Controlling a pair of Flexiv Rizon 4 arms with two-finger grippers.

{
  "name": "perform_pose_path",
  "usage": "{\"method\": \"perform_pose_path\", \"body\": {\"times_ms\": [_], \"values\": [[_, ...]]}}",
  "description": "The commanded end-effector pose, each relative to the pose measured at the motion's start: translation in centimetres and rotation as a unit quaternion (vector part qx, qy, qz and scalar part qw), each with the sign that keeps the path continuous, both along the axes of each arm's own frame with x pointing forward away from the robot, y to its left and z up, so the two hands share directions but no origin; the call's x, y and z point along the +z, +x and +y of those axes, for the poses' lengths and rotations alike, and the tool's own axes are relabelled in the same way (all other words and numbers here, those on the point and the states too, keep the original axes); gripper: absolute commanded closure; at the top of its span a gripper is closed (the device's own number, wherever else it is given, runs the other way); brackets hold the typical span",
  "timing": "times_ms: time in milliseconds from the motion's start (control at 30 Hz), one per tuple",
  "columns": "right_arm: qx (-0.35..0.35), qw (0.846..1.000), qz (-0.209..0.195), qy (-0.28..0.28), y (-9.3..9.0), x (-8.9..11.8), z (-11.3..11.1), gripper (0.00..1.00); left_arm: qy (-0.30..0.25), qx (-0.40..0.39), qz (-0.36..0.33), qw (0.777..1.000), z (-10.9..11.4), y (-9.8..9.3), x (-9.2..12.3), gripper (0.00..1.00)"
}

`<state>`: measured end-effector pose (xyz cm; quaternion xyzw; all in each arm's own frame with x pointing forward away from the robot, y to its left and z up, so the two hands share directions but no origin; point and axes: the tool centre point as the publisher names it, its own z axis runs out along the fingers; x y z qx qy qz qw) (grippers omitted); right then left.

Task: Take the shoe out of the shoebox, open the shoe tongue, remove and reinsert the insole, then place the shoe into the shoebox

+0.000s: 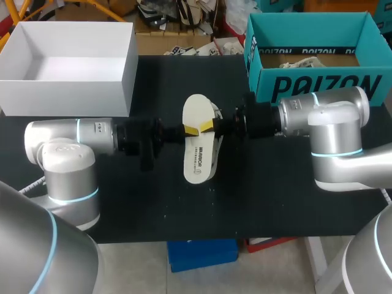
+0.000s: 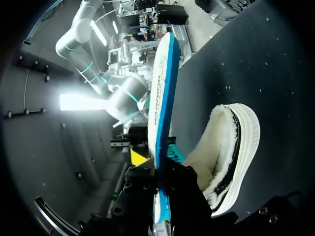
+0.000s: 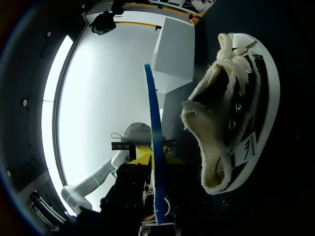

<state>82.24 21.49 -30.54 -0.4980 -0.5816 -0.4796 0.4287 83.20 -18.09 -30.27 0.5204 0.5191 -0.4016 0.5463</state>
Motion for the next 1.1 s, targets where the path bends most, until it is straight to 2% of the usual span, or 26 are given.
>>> {"method": "perform_pose_path", "body": {"times_ms": [33,300,733,1100], "values": [[-0.009,1.000,-0.005,-0.008,-0.2,0.4,0.0,0.00,0.010,-0.002,0.003,1.000,0.0,-0.5,0.3,1.00],[-0.029,0.999,-0.006,-0.046,-0.9,0.6,-1.1,0.00,0.053,0.004,0.040,0.998,0.8,-1.7,1.0,1.00],[-0.102,0.989,0.006,-0.110,-3.9,0.8,-7.2,0.00,0.180,-0.029,0.118,0.976,3.2,-5.8,0.6,1.00],[-0.150,0.975,0.008,-0.161,-5.8,1.4,-10.7,0.00,0.237,-0.048,0.157,0.957,5.0,-8.2,0.2,1.00]]}}
